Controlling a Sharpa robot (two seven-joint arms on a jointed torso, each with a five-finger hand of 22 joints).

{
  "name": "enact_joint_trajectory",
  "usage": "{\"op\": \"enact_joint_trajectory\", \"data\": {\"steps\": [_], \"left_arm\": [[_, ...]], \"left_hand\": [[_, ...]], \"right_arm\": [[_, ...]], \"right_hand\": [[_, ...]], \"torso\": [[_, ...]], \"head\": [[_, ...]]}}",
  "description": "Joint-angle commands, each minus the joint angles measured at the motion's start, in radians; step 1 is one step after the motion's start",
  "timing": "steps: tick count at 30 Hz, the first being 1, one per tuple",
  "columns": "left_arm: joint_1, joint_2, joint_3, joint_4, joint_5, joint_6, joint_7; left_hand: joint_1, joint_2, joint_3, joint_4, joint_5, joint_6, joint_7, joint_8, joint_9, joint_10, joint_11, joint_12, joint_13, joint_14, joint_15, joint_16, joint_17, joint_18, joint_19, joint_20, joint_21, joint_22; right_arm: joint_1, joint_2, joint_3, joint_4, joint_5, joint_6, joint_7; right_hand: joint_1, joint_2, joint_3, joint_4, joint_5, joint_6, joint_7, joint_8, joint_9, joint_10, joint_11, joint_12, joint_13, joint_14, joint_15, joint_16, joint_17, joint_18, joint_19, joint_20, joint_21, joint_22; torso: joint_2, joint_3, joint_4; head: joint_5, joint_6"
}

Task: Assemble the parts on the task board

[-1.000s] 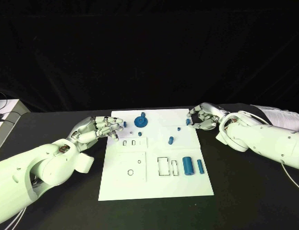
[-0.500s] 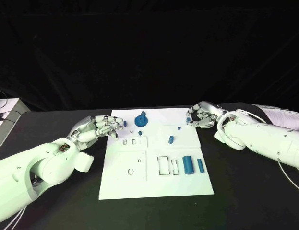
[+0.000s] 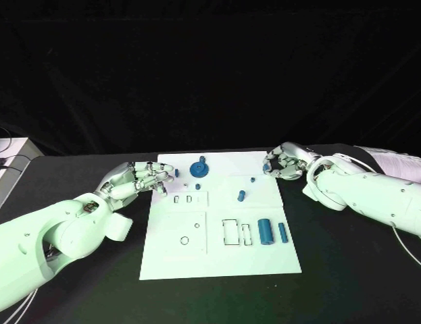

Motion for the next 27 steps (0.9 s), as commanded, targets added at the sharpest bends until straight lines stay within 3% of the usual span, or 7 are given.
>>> {"op": "enact_joint_trajectory", "data": {"steps": [1,9,16,21,27], "left_arm": [[0.000,0.001,0.001,0.002,-0.001,0.015,0.006],[0.000,0.001,0.001,0.002,-0.001,0.015,0.005],[0.000,0.000,0.001,0.002,-0.001,0.014,0.005],[0.000,0.000,0.001,0.002,-0.001,0.014,0.003],[0.000,0.000,0.001,0.001,-0.001,0.013,0.002]], "left_hand": [[-0.009,0.001,-0.001,-0.005,0.003,0.006,0.003,-0.004,0.001,-0.006,0.001,0.000,0.001,0.003,0.002,0.005,0.001,0.005,0.006,-0.001,0.005,0.002],[-0.009,0.001,-0.001,-0.005,0.003,0.006,0.003,-0.004,0.001,-0.006,0.001,0.000,0.001,0.003,0.002,0.005,0.001,0.005,0.006,-0.001,0.005,0.002],[-0.009,0.001,-0.001,-0.005,0.003,0.006,0.003,-0.004,0.001,-0.006,0.001,0.000,0.001,0.003,0.002,0.005,0.001,0.005,0.006,-0.001,0.005,0.002],[-0.011,0.003,0.000,-0.004,0.003,0.006,0.004,-0.004,0.001,-0.008,0.002,0.000,0.002,0.002,0.003,0.007,0.002,0.004,0.006,-0.001,0.006,0.002],[-0.011,0.003,0.000,-0.004,0.003,0.006,0.004,-0.004,0.001,-0.008,0.002,0.000,0.002,0.002,0.003,0.007,0.002,0.004,0.006,-0.001,0.006,0.002]], "right_arm": [[-0.001,0.002,0.000,-0.003,-0.012,0.030,-0.009],[-0.001,0.007,0.000,-0.011,-0.013,0.043,-0.012],[-0.001,0.009,-0.001,-0.011,-0.014,0.041,-0.008],[-0.001,0.009,-0.001,-0.011,-0.014,0.021,-0.004],[-0.001,0.008,0.000,-0.004,-0.014,-0.025,-0.011]], "right_hand": [[-0.005,0.009,0.006,0.001,0.001,0.005,0.001,0.005,0.001,0.105,-0.002,0.002,0.263,0.104,-0.005,0.004,0.263,-0.005,0.031,-0.006,0.003,0.167],[-0.008,0.008,0.006,0.003,-0.004,0.009,-0.001,0.006,0.001,0.105,-0.003,0.002,0.263,0.104,-0.007,0.004,0.263,-0.005,0.031,-0.007,0.002,0.166],[-0.016,0.017,0.018,0.009,-0.015,0.043,-0.016,0.020,0.006,0.105,-0.016,0.002,0.263,0.104,-0.020,0.004,0.263,-0.005,0.031,-0.018,0.002,0.167],[-0.022,0.017,0.021,0.012,-0.012,0.072,-0.031,0.037,0.012,0.105,-0.029,0.002,0.263,0.104,-0.033,0.004,0.263,-0.006,0.033,-0.029,0.004,0.170],[-0.026,0.019,0.022,0.014,-0.009,0.087,-0.038,0.046,0.016,0.105,-0.036,0.002,0.263,0.104,-0.039,0.004,0.263,-0.007,0.036,-0.036,0.007,0.173]], "torso": [[0.000,-0.0004,0.0013],[0.001,0.0000,0.0014],[0.000,-0.0001,0.0007],[0.000,-0.0004,0.0006],[0.000,-0.0002,0.0014]], "head": [[-0.001,0.000],[0.001,-0.001],[0.002,-0.003],[0.001,-0.004],[0.001,-0.005]]}}
